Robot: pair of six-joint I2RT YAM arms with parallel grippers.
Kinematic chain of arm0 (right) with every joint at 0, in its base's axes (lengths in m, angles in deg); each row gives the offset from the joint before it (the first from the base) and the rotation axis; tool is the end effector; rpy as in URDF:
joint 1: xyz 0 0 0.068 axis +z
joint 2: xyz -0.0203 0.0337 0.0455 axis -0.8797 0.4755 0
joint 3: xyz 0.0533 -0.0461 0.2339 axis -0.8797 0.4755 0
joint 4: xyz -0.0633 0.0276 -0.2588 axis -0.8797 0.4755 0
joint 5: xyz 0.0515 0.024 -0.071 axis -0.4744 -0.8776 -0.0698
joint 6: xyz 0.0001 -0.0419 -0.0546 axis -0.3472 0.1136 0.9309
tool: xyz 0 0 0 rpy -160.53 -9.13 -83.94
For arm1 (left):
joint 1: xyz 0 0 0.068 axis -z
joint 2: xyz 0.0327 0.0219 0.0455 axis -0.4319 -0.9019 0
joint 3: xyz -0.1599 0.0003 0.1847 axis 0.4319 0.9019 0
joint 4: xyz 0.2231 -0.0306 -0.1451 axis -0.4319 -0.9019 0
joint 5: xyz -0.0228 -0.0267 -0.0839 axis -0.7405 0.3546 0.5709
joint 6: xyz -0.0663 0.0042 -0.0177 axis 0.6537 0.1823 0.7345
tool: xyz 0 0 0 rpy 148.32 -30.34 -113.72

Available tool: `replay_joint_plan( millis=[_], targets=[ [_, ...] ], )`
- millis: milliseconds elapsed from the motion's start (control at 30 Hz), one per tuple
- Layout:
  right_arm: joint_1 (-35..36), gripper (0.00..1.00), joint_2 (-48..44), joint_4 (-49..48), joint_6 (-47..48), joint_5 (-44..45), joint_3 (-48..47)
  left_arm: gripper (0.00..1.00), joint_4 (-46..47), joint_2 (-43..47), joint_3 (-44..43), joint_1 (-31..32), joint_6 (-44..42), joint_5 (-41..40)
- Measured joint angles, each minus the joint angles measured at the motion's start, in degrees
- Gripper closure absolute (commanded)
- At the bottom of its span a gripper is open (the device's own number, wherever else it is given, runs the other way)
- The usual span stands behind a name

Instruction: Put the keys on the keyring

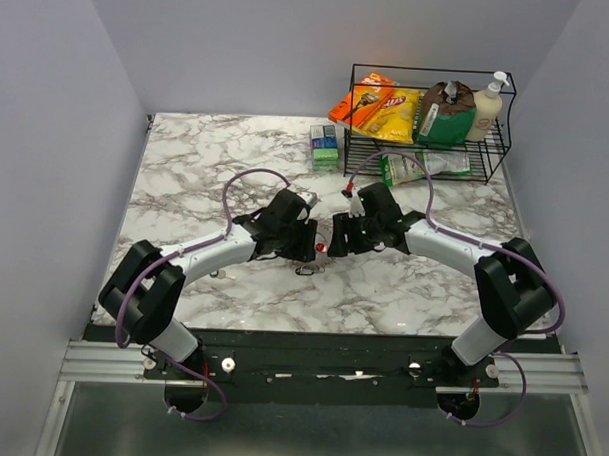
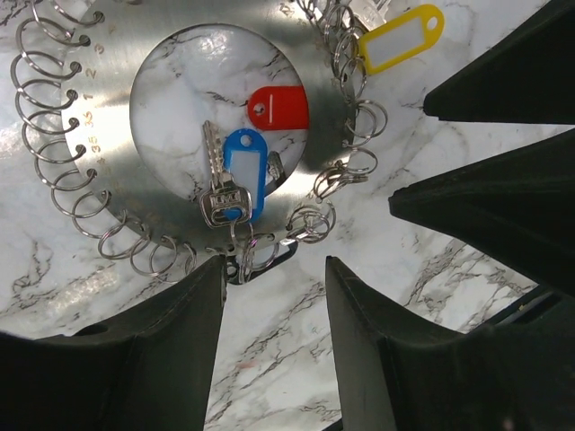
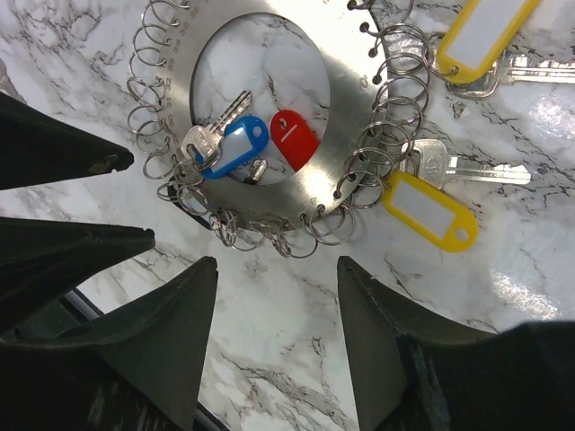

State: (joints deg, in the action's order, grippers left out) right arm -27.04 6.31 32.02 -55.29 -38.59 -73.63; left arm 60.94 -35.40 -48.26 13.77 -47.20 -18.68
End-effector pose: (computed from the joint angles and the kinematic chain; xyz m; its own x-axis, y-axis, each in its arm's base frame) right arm 0.2768 0.2110 0.1442 -0.8260 -0.2012 -0.5266 -0.4595 0.7815 0.4221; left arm 0.2518 -0.2165 0.1536 -0.8534 0.1100 -0.5095 0.3399 0.8585 -0.3839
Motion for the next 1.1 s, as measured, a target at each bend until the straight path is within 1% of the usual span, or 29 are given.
replay_joint_plan(
  millis=[300, 367, 667, 800, 1100],
  targets=[
    [0.0, 0.45, 1.18, 0.07, 0.0, -0.02, 0.0, 0.45, 0.02, -1.9, -2.1, 1.57, 0.0, -0.44],
    [0.0, 0.45, 1.33, 0.04, -0.02, -0.09, 0.0, 0.46, 0.02, -2.34, -2.32, 1.68, 0.0, -0.59],
    [0.0, 0.5, 3.41, 0.07, 0.0, -0.5, 0.0, 0.46, -0.04, -3.28, -3.02, 2.03, 0.02, -0.9],
    [0.0, 0.51, 4.42, 0.04, 0.0, -1.03, 0.0, 0.46, -0.04, -3.48, -3.04, 2.03, 0.02, -0.98],
    [0.07, 0.55, 6.69, 0.0, -0.02, -2.19, -1.03, 0.39, -0.22, -3.69, -3.04, 2.03, 0.04, -1.46]
  ],
)
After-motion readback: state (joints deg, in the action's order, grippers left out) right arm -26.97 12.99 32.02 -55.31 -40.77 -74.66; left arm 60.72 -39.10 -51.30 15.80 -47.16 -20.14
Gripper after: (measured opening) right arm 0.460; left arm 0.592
